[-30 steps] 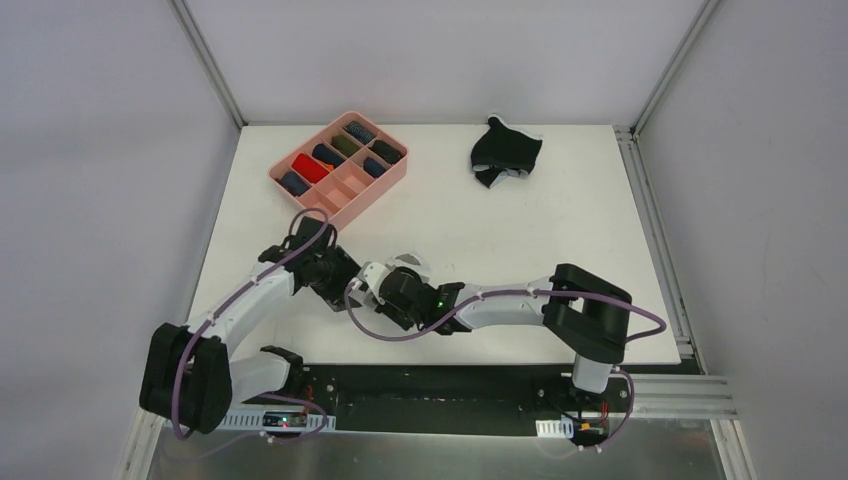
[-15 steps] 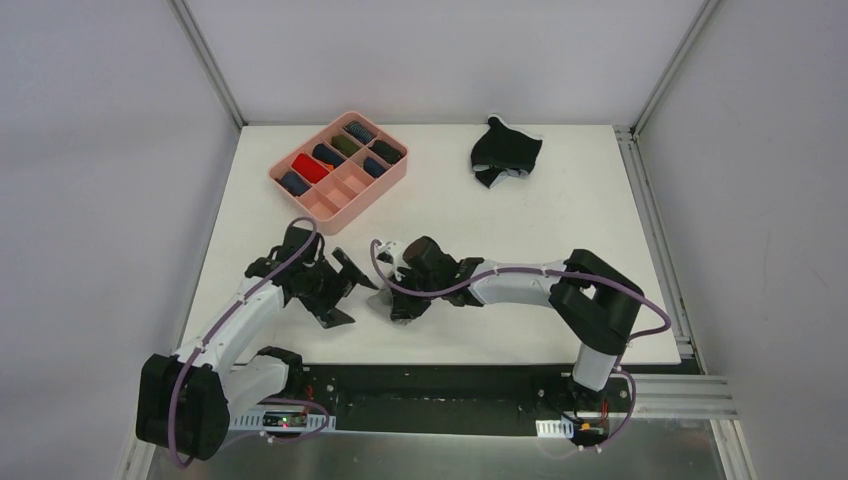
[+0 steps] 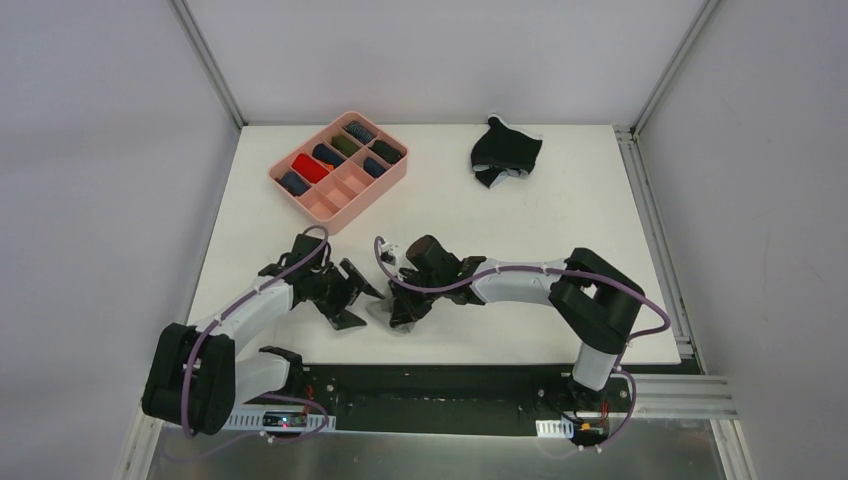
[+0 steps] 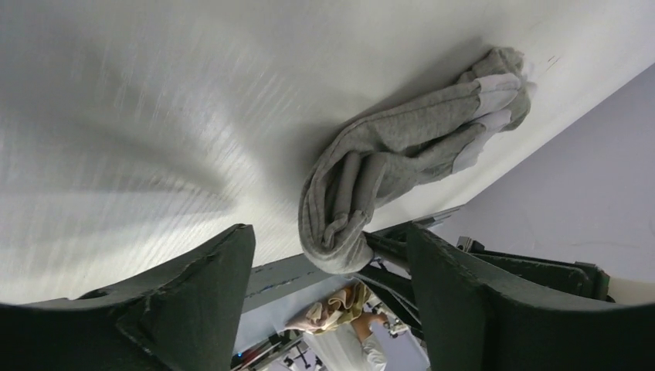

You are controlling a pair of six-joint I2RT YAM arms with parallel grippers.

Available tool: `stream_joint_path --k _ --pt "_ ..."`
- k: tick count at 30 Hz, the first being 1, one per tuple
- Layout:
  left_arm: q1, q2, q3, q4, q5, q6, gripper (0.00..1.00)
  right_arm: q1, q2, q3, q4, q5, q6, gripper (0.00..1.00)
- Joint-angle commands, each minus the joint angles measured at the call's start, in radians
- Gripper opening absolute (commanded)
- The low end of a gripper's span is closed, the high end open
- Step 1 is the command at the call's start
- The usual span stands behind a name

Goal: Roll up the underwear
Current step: Roll the underwear to the center of the board.

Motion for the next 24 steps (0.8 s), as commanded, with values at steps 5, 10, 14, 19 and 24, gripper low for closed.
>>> stream_joint_path --k 5,10,14,19,24 --pt "-0.014 0.06 -0.039 0.107 -0.023 -0.058 0.56 0.002 -0.009 0.008 0.011 -0.034 0.016 0.0" --pt "-0.022 0.103 -0.034 0.115 -0.041 -0.061 0.15 0.01 -0.022 0.012 -0.021 0.011 -0.004 0.0" --pt "-0.022 0.106 -0.033 0.097 -0.039 -0.054 0.0 0.053 -0.082 0.006 -0.068 0.157 -0.058 0.27" --pt "-0.021 0.072 -0.038 0.046 -0.049 -0.055 0.0 0.166 -0.189 -0.042 -0.098 0.404 -0.174 0.58" --pt "-0.019 0.035 -0.032 0.004 -0.06 -0.057 0.0 0.279 -0.254 -0.106 -0.056 0.594 -0.3 0.64"
